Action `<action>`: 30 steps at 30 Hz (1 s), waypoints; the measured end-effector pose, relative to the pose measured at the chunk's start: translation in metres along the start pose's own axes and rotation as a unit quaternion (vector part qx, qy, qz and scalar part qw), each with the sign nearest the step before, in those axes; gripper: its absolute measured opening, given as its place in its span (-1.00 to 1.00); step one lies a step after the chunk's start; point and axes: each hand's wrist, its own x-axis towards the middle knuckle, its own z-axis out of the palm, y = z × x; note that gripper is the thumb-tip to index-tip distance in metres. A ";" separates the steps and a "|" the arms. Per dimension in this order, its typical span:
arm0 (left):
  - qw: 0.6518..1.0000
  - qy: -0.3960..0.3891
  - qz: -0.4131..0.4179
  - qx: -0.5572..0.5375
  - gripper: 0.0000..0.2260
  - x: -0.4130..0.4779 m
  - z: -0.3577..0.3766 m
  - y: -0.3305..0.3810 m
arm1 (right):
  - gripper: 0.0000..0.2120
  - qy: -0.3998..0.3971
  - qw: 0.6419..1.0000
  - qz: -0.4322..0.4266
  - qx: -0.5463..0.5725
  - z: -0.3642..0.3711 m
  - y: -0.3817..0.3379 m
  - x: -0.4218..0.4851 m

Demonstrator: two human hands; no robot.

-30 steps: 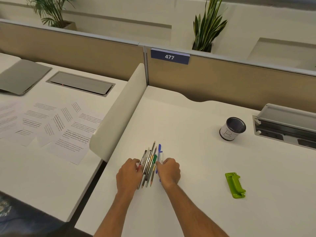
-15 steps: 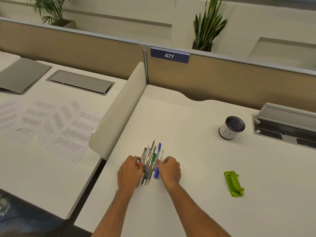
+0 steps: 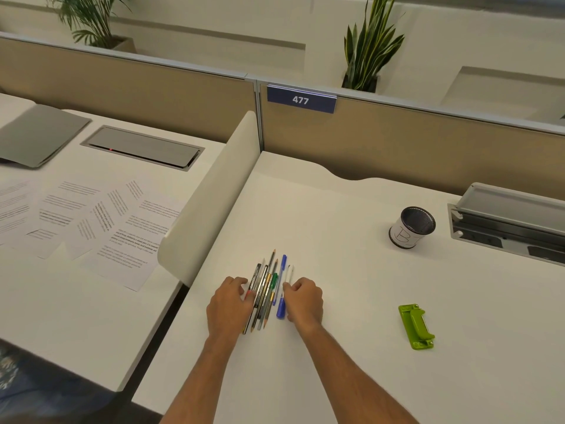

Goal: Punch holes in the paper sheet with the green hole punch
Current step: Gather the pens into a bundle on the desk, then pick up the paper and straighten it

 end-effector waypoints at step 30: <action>0.948 0.028 0.210 -0.238 -0.81 -0.054 0.036 0.226 | -0.73 0.152 0.956 -0.222 0.121 -0.160 0.012 -0.040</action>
